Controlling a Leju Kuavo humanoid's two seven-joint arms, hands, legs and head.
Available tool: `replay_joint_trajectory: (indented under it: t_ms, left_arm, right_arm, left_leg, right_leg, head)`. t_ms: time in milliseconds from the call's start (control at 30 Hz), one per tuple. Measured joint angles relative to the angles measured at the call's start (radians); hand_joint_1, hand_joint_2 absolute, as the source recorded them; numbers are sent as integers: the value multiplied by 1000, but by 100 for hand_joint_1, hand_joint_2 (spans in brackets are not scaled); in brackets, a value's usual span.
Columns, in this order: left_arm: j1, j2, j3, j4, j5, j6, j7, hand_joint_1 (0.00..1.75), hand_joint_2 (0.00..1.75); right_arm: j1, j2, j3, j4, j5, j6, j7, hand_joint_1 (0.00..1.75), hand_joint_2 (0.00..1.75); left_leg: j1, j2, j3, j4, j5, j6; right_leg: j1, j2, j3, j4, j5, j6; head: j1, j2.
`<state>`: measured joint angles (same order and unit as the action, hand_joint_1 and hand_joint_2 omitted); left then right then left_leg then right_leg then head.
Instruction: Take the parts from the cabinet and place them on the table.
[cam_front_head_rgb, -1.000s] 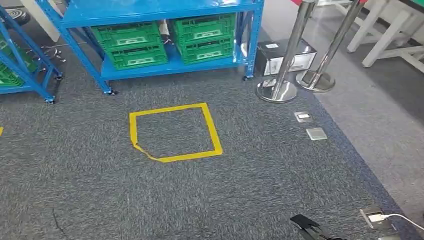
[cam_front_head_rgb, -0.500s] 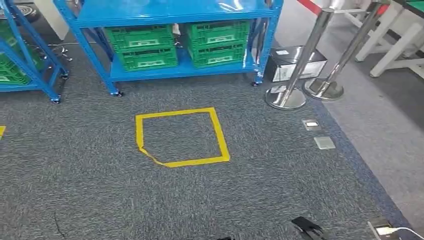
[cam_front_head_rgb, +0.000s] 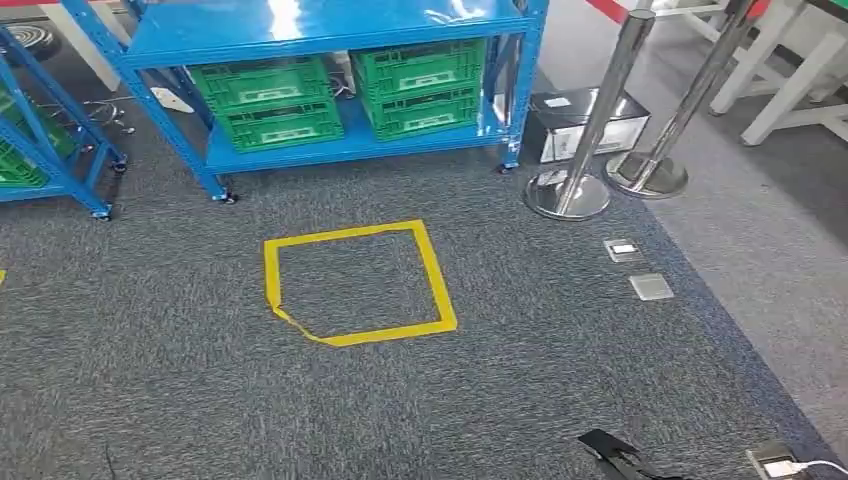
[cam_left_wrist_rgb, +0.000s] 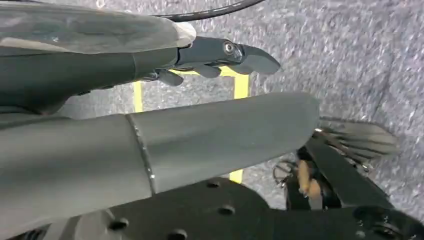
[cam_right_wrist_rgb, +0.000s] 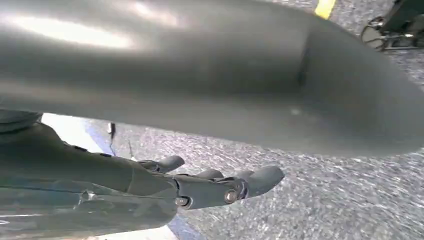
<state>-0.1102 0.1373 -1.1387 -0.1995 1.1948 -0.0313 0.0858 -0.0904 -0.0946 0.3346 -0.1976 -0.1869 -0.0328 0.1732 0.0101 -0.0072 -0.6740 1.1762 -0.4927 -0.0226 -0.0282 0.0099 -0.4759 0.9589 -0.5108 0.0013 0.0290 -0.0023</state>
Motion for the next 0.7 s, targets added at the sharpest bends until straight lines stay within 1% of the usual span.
replay_joint_trajectory:
  t_ms: [33, 67, 100, 133, 200, 233, 267, 300, 333, 367, 400, 433, 467, 500, 567, 600, 633, 667, 700]
  left_arm:
    - [0, 2, 0, 0, 0, 0, 0, 0, 0]
    - [0, 3, 0, 0, 0, 0, 0, 0, 0]
    - [-2, 3, 0, 0, 0, 0, 0, 0, 0]
    - [-6, 3, 0, 0, 0, 0, 0, 0, 0]
    - [-5, 3, 0, 0, 0, 0, 0, 0, 0]
    - [-4, 3, 0, 0, 0, 0, 0, 0, 0]
    - [-2, 1, 0, 0, 0, 0, 0, 0, 0]
    - [-2, 1, 0, 0, 0, 0, -1, 0, 0]
    - [-2, 1, 0, 0, 0, 0, -1, 0, 0]
    - [-2, 2, 0, 0, 0, 0, -1, 0, 0]
    - [-2, 2, 0, 0, 0, 1, -1, 0, 0]
    - [-2, 2, 0, 0, 0, 1, -1, 0, 0]
    - [-1, 2, 0, 0, 0, 1, -1, 0, 0]
    - [1, 1, 0, 0, 0, 1, -1, 0, 0]
    - [3, 0, 0, 0, 1, 1, -1, 0, 0]
    - [1, 0, 0, 0, 1, 1, -1, 0, 0]
    - [-2, 1, 0, 0, 1, 1, -1, 0, 0]
    - [-2, 1, 0, 0, 1, 1, -1, 0, 0]
    - [-1, 1, 0, 0, 1, 1, -1, 0, 0]
  right_arm:
    - [-1, 0, 0, 0, 0, 0, 0, 0, 0]
    - [-1, 0, 0, 0, 0, 0, 0, 0, 0]
    - [-3, 0, 0, 0, 0, 0, 0, 0, 0]
    - [-4, 0, 0, 0, 0, 0, 0, 0, 0]
    - [-3, 0, 0, 0, 0, 0, 0, 0, 0]
    - [-5, 0, 0, 0, 0, 0, 0, 0, 0]
    - [-5, 0, 0, -1, 0, 0, 0, 0, 0]
    - [-5, 0, 0, -1, 0, 0, 0, 0, 0]
    - [-6, 0, 0, -1, 0, 0, 0, 0, 0]
    - [-5, 0, 0, -1, 0, 0, 0, 0, 0]
    - [-4, 0, 0, -1, 0, 0, 0, 0, 0]
    - [-1, 0, 1, -1, 0, 2, 1, 0, 0]
    - [0, 0, 1, -1, 0, 2, 1, 0, 0]
    - [0, 0, 1, -1, 0, 2, 1, 0, 0]
    - [-2, 0, 1, -1, 0, 2, 1, 0, 0]
    - [0, 0, 1, 1, 0, 3, 2, 0, 0]
    - [-3, 0, 1, 1, 0, 4, 3, 0, 0]
    - [-4, 0, 2, 1, 0, 5, 3, 0, 0]
    - [-4, 0, 2, 1, 0, 5, 3, 0, 0]
  left_leg:
    - [0, 0, 37, -99, 60, 4]
    - [0, 1, 67, -179, 98, 9]
    - [-9, 1, 81, -198, 73, 13]
    - [-8, -1, 82, -201, 69, 19]
    - [-11, -2, 84, -202, 61, 31]
    - [-8, -2, 87, -209, 62, 36]
    - [-1, -2, 99, -221, 63, 40]
    - [-2, -2, 109, -228, 59, 46]
    - [-3, 1, 116, -229, 54, 54]
    - [-5, 1, 122, -229, 48, 56]
    - [-7, 1, 130, -229, 41, 58]
    - [-8, 0, 140, -229, 33, 59]
    - [-8, -1, 153, -229, 24, 58]
    - [-8, -2, 167, -229, 15, 57]
    - [-8, -3, 195, -229, -5, 50]
    - [-13, -3, 198, -225, -13, 43]
    - [-15, -6, 196, -219, -18, 38]
    - [-13, -5, 197, -225, -18, 35]
    - [-13, -5, 198, -232, -18, 32]
  right_leg:
    - [-1, 1, 12, 0, -8, 3]
    - [0, 1, 16, -2, -15, 7]
    - [8, 2, 10, -1, -25, 15]
    - [7, 3, 14, -5, -30, 20]
    - [7, 2, 24, -19, -33, 30]
    - [6, 1, 27, -22, -36, 37]
    - [1, -1, 29, -7, -46, 41]
    - [3, -3, 8, 44, -68, 43]
    - [4, -3, -37, 130, -105, 43]
    - [6, -3, -91, 223, -137, 43]
    - [6, -3, -135, 292, -152, 43]
    - [6, -3, -164, 325, -145, 43]
    - [6, -3, -169, 306, -111, 42]
    - [6, -3, -153, 244, -58, 40]
    - [6, -3, -99, 70, 60, 32]
    - [13, -1, -88, 48, 48, 32]
    - [11, -3, -77, 25, 41, 27]
    - [13, -3, -70, 27, 41, 25]
    - [14, -2, -70, 28, 38, 20]
  head:
    - [-2, 0]
    - [-4, 0]
    - [-7, 0]
    - [-7, 0]
    - [-4, 0]
    - [-5, 0]
    - [0, 0]
    - [5, 0]
    - [13, 0]
    - [16, 0]
    - [19, 0]
    - [22, 0]
    - [24, 0]
    - [26, 0]
    - [35, 0]
    - [32, 0]
    - [32, 0]
    - [29, 0]
    - [25, 0]
